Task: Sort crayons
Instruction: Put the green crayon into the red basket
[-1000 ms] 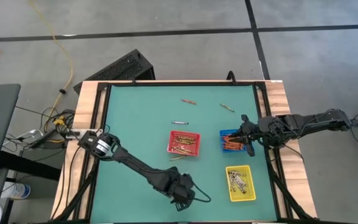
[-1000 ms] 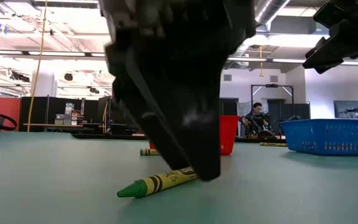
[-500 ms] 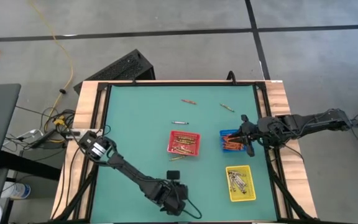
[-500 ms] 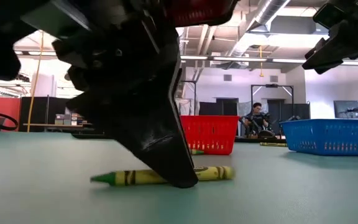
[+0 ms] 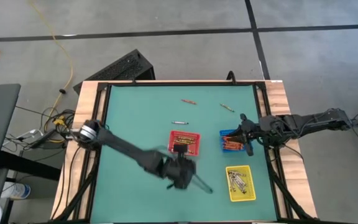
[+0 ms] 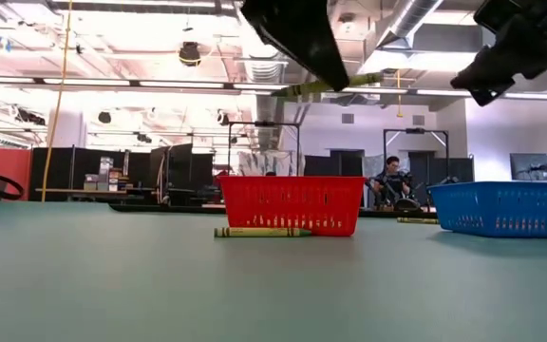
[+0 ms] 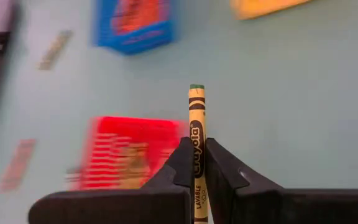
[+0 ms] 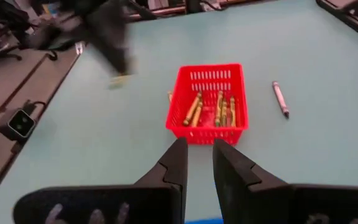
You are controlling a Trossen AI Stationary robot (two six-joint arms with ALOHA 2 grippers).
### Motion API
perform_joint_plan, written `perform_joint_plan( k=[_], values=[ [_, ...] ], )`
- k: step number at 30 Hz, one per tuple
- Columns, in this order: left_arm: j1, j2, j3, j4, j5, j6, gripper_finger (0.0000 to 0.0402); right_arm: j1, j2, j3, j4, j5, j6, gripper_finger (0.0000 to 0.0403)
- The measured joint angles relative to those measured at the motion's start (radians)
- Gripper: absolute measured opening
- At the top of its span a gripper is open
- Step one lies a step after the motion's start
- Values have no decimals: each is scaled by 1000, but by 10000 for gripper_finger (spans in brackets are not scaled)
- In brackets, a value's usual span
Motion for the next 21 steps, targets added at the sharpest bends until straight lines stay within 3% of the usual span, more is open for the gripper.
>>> perform_joint_plan(
  k=[6, 11, 21],
  values=[
    [172, -30, -10, -107, 194, 97, 1, 17, 61, 0, 87, 0, 3, 72],
    [233, -21, -109, 12, 324, 198, 1, 18, 104, 0, 112, 0, -13, 72],
    [271, -23, -242, 122, 415, 163, 0, 23, 106, 0, 108, 0, 16, 72]
  ],
)
